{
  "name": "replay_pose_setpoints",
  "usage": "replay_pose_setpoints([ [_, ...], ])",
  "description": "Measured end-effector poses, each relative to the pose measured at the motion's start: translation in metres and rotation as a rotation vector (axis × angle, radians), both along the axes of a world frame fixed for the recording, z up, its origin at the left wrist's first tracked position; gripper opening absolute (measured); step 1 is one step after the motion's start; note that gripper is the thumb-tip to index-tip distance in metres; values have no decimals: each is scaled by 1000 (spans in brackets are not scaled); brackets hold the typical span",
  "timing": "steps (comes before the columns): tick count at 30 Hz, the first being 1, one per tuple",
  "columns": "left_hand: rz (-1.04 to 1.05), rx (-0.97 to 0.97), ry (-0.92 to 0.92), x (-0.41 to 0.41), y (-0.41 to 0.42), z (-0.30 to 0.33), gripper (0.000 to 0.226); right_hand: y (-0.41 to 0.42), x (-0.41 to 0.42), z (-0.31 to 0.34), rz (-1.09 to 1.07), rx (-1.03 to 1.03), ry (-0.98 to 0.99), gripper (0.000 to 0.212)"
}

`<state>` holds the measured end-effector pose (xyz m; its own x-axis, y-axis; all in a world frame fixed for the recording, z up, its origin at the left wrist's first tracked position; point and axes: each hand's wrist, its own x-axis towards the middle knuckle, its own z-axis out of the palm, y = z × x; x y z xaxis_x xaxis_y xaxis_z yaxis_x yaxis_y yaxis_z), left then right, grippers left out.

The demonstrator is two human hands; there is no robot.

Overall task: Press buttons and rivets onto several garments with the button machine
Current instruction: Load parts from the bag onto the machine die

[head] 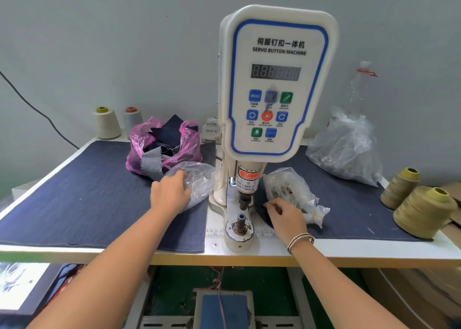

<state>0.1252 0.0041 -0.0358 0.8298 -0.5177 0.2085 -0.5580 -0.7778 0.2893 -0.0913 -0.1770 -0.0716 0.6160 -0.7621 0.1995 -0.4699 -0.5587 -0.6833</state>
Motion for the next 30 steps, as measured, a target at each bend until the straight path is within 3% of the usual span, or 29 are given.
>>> replay_pose_setpoints([
  [5,-37,-404,473,8,2,6,35,-1,1,-2,-3,3,-8,16],
  [7,-150,-415,581,11,9,9,43,0,0,-2,-2,-8,-11,16],
  [10,-216,-123,247,21,19,11,42,-1,0,-2,4,-16,-20,17],
  [12,-173,2,13,21,21,9,28,-1,0,-2,4,-18,-24,17],
  [14,-99,90,-75,17,17,10,19,0,0,-1,4,-21,-25,17],
  [17,-61,276,-189,13,10,8,21,0,-1,-1,4,-22,-17,17],
  [30,-53,259,-126,7,10,7,21,1,0,-1,-16,-16,-15,18],
])
